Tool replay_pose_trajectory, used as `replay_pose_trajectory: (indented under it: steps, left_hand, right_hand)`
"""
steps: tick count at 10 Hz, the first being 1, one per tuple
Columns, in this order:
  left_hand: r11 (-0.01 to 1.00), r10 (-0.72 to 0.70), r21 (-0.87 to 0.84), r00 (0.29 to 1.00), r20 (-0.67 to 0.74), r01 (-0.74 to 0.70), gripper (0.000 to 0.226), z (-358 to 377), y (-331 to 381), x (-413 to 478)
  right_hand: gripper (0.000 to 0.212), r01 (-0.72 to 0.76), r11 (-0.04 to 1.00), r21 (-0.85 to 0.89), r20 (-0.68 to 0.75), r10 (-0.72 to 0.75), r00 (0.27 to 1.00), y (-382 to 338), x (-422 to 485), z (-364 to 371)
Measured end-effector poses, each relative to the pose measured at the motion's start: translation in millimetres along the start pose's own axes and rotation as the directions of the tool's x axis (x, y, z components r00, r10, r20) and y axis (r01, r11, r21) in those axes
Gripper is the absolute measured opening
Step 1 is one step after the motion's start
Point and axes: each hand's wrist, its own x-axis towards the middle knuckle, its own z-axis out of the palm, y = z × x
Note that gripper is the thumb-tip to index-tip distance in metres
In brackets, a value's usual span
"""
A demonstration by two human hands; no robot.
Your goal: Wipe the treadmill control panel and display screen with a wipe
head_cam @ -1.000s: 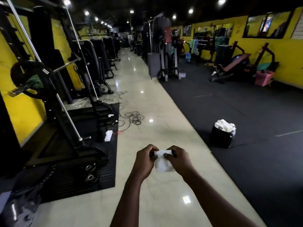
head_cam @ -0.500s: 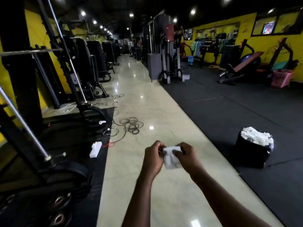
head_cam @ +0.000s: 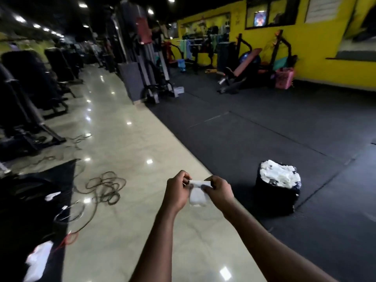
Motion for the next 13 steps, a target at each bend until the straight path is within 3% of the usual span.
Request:
replay_pose_trajectory:
  steps: [1, 3, 6, 8, 10, 11, 12, 13]
  left_hand:
    - [1.000, 0.029, -0.013, 0.994, 0.105, -0.028, 0.016, 57, 19, 89]
    - [0.990, 0.138, -0.079, 0.935, 0.327, -0.118, 0.018, 199, 45, 249]
    - [0.971, 0.223, -0.074, 0.758, 0.613, -0.226, 0.023, 434, 107, 448]
    - [0.979, 0.140, 0.002, 0.678, 0.721, -0.204, 0.031, 606, 86, 523]
    - [0.989, -0.072, 0.135, 0.617, 0.784, -0.057, 0.021, 754, 13, 566]
    - [0.976, -0.181, 0.219, 0.532, 0.827, -0.008, 0.039, 788, -8, 583]
    - [0.980, -0.152, 0.195, 0.539, 0.828, -0.023, 0.040, 791, -2, 604]
    - [0.994, -0.094, 0.109, 0.480, 0.872, -0.004, 0.039, 765, 16, 630]
  right_hand:
    - [0.022, -0.065, 0.997, -0.031, -0.092, 0.062, 0.994, 19, 82, -46]
    - [0.024, -0.236, 0.970, -0.054, -0.311, 0.208, 0.927, 89, 227, -131]
    - [0.013, -0.465, 0.879, 0.103, -0.491, 0.452, 0.745, 190, 406, -277]
    - [0.019, -0.601, 0.782, 0.162, -0.464, 0.598, 0.654, 324, 516, -338]
    - [0.031, -0.723, 0.667, 0.179, -0.351, 0.730, 0.586, 478, 605, -354]
    - [0.057, -0.776, 0.619, 0.117, -0.327, 0.762, 0.559, 512, 622, -358]
    - [0.059, -0.783, 0.598, 0.170, -0.421, 0.763, 0.491, 510, 639, -366]
    - [0.047, -0.700, 0.677, 0.226, -0.532, 0.688, 0.494, 479, 662, -371]
